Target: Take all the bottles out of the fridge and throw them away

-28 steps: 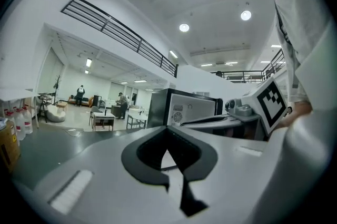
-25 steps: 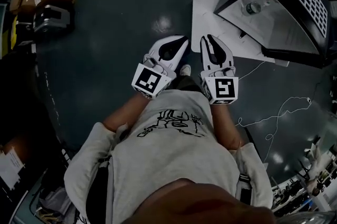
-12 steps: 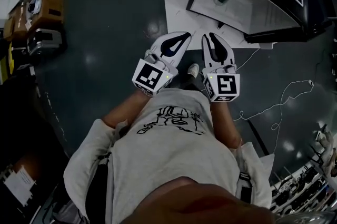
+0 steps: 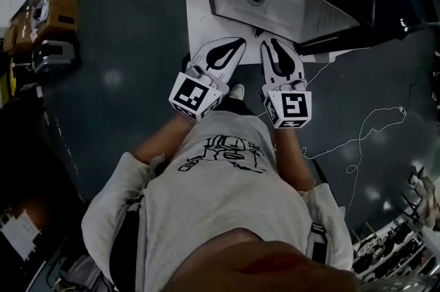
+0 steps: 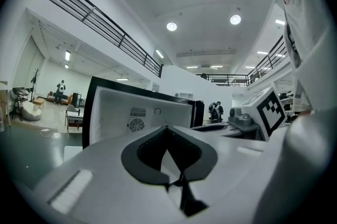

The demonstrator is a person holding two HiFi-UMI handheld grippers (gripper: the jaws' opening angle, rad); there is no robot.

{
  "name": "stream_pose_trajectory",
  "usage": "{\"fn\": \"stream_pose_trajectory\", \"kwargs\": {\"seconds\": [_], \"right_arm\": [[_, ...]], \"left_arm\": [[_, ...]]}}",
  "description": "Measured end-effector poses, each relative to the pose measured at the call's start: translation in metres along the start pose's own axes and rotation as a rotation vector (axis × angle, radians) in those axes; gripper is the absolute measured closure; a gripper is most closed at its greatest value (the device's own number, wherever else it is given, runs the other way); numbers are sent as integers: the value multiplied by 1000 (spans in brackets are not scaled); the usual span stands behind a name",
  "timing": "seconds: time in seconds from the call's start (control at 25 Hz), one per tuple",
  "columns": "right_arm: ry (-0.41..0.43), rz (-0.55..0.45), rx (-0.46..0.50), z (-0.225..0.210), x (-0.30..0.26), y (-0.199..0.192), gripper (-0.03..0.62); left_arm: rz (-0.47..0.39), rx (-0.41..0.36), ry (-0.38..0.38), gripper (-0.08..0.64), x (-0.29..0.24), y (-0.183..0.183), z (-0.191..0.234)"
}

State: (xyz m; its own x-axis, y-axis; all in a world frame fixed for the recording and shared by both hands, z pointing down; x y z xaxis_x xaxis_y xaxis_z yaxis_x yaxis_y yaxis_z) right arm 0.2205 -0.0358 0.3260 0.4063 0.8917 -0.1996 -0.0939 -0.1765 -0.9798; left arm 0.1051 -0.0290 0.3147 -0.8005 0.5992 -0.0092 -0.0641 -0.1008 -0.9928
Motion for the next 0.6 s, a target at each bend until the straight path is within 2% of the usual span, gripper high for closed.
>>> {"fn": "stream_pose_trajectory", "kwargs": {"seconds": [0.28, 0.6], "right_arm": [[22, 3, 2, -20, -1, -1, 528], [13, 9, 31, -26, -39, -8, 509]], "left_arm": [[5, -4, 26, 551, -24, -2, -2], [25, -7, 38, 551, -35, -18, 30]]}}
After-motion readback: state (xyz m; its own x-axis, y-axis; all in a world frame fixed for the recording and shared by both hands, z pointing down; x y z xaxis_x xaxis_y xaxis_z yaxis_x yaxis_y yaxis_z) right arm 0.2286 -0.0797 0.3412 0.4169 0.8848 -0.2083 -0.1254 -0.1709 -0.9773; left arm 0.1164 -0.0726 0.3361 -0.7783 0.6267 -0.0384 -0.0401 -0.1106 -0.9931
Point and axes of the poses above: the fingertips, and each gripper's own axes: x backward along the fingers, z to its left, y out of its top, the point moved 5 cm from there along x, backward along the fingers, and after that the axes turned 9 degrees about -y, right-handed, at the moved point
